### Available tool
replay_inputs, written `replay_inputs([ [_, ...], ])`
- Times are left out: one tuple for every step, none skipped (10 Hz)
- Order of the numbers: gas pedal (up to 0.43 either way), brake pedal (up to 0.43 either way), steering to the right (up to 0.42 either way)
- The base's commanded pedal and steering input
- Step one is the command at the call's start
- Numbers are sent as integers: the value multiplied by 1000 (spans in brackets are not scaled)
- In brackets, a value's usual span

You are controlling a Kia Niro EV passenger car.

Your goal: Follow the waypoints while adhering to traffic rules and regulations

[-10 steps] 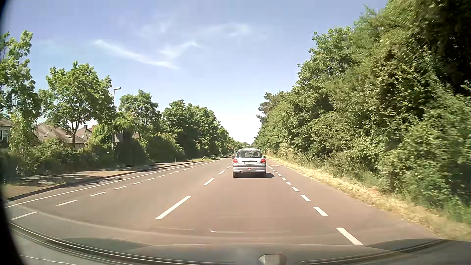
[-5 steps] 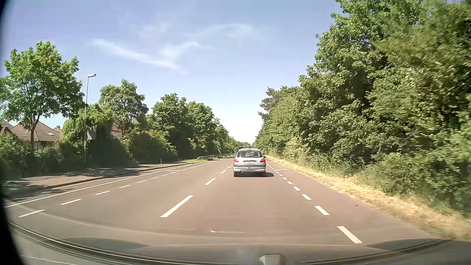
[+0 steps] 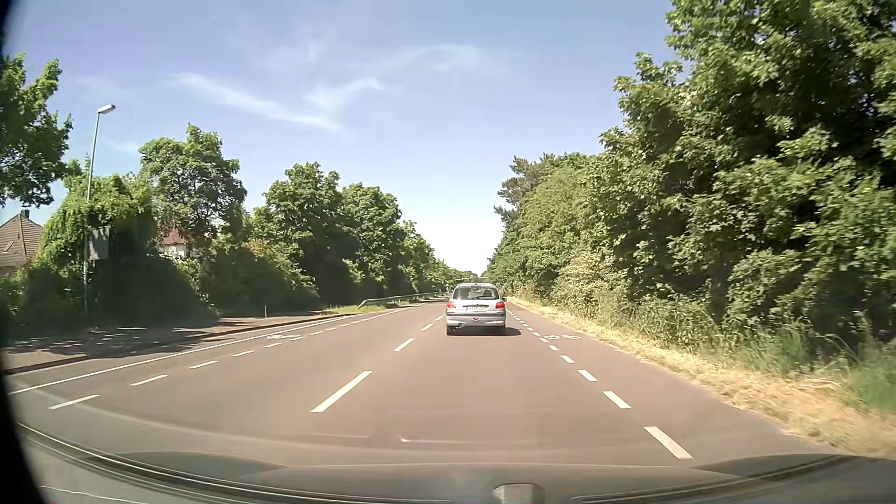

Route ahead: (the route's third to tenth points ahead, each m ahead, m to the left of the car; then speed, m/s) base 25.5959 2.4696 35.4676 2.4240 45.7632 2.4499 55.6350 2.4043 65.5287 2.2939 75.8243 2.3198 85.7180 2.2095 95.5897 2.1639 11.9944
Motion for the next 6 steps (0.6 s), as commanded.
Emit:
replay_inputs([
  [79, 30, 0],
  [87, 30, 0],
  [87, 30, 0],
  [98, 30, 0],
  [98, 30, 0],
  [98, 30, 1],
])
